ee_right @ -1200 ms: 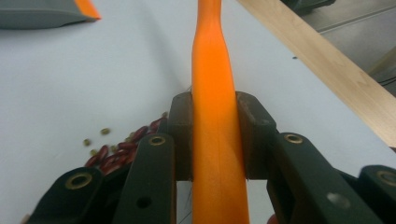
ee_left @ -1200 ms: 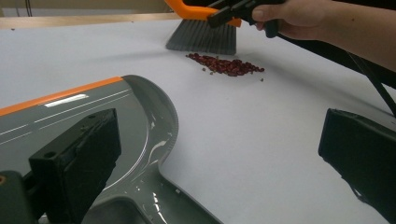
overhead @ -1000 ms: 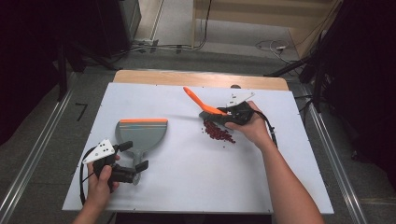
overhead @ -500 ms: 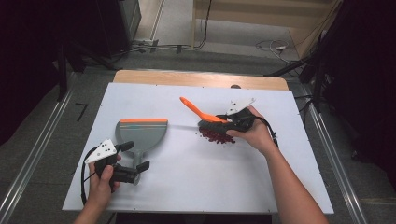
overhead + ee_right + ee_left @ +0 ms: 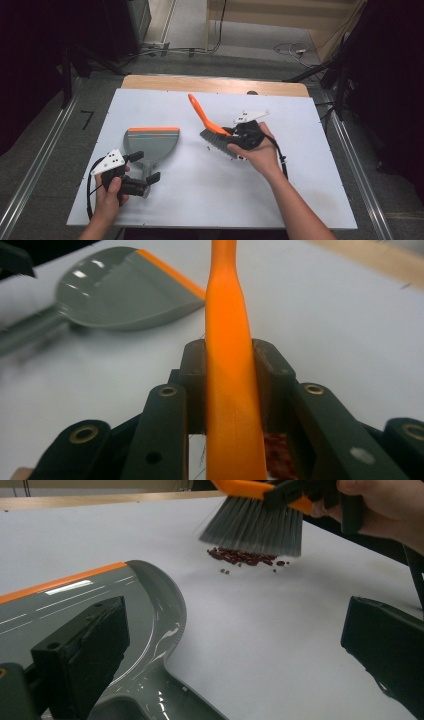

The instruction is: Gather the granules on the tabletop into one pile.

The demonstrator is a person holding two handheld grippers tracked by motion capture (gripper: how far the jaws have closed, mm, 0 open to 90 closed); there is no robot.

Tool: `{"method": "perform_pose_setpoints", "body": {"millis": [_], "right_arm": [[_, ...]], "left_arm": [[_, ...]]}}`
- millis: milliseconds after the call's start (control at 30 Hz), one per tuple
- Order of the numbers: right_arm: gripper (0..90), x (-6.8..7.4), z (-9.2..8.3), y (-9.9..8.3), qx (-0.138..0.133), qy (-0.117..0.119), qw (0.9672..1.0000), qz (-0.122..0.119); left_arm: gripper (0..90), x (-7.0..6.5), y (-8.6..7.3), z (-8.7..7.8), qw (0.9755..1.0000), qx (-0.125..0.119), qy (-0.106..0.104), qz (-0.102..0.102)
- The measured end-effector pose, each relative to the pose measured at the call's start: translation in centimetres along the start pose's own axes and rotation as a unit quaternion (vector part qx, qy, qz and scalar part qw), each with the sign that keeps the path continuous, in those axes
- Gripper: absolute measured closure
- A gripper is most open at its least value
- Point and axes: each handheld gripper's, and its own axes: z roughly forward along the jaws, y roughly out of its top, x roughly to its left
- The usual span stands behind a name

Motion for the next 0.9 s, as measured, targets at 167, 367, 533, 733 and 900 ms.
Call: {"method": "perform_pose_setpoints", "body": {"millis": [167,367,533,733,900], "right_arm": [[68.8,0.8,2.2,-1.3,0.031,0.009,0.9994,0.008],[68.8,-1.6,1.3,-2.3,0.017,-0.021,0.9996,0.007],[68.8,-3.2,0.3,-2.3,0.005,-0.043,0.999,0.008],[68.8,-2.7,-1.7,-1.7,-0.027,-0.015,0.9995,0.008],[68.8,-1.7,-2.0,-2.2,0.001,0.02,0.9996,-0.017]], "left_arm": [[0.0,0.0,0.0,-0.1,1.0,-0.002,0.0,0.001],[0.0,0.1,0.0,-0.1,1.0,-0.003,0.0,-0.002],[0.0,0.0,0.0,0.0,1.0,0.001,-0.001,0.0],[0.0,0.1,0.0,0.1,1.0,0.001,-0.001,0.0],[0.0,0.0,0.0,0.1,1.0,0.003,-0.001,0.001]]}}
